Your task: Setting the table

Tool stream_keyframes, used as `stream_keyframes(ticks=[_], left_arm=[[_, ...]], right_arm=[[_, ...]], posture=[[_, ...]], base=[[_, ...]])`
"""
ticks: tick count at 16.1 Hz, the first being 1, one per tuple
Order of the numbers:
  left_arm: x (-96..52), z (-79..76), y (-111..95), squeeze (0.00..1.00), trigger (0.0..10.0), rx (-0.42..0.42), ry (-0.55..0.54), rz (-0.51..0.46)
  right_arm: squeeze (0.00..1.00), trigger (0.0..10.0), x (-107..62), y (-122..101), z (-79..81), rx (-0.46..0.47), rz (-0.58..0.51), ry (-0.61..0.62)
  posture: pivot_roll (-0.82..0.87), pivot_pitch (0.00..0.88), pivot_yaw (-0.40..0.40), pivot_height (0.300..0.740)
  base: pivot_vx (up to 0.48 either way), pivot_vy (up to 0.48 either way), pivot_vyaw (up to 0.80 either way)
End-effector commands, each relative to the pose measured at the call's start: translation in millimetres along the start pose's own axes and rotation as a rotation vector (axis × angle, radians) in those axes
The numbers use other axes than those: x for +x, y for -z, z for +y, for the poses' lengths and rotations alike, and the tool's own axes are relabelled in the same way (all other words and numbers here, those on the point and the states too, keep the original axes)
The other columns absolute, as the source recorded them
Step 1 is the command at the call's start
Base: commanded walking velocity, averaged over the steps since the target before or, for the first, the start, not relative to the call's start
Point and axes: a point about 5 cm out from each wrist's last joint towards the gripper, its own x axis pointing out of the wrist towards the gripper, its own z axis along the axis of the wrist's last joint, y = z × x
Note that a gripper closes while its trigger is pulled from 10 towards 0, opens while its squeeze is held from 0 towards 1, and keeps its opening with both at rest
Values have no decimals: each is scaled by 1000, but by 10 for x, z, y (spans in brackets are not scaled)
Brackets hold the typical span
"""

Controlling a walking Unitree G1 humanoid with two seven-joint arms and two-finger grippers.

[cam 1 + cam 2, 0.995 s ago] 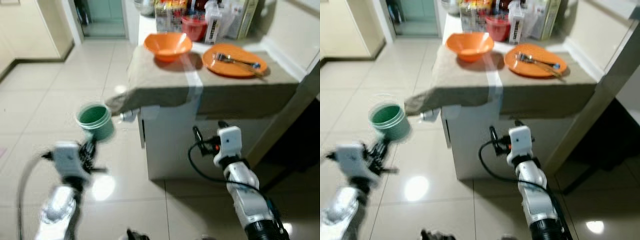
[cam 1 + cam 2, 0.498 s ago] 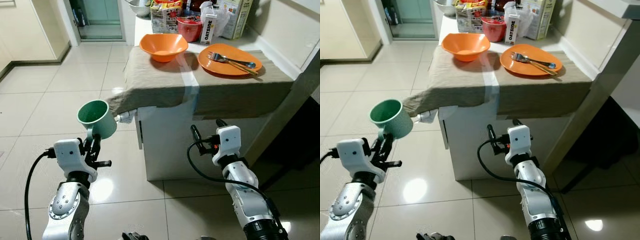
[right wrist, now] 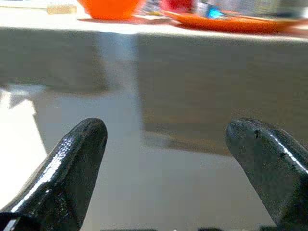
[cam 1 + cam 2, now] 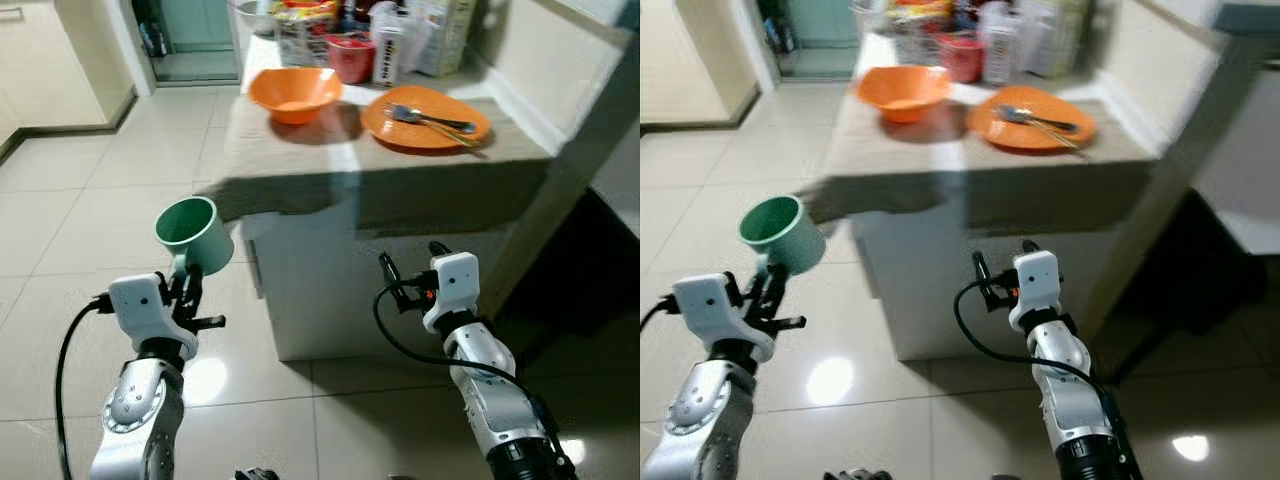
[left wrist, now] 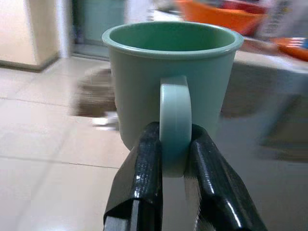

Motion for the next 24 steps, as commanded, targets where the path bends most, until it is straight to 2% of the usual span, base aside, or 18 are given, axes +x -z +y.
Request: stream_keyframes(ticks=[1,8,18,24], left_arm=[[6,13,-18,0,0,6,1,3],[172,75,-93,0,0,20,-62,-13],[361,-88,-118,0,0,-16,-60,-16],[406,-142,-106,0,0,-36,-83,-7]], right_arm=[[0,10000,7,7,11,-3,11,-4],[0,10000,22,24,67,2,14,-21],[0,10000,43,-3,63,-20,-8,-14],[0,10000,29,26,77,-9,7,-14]], posture=[[-152,0,64,740],[-155,0,73,740],[-185,0,90,740],[-184,0,87,740]], base=[[0,-480,0],[0,-480,0],[0,-476,0],[0,-469,0]])
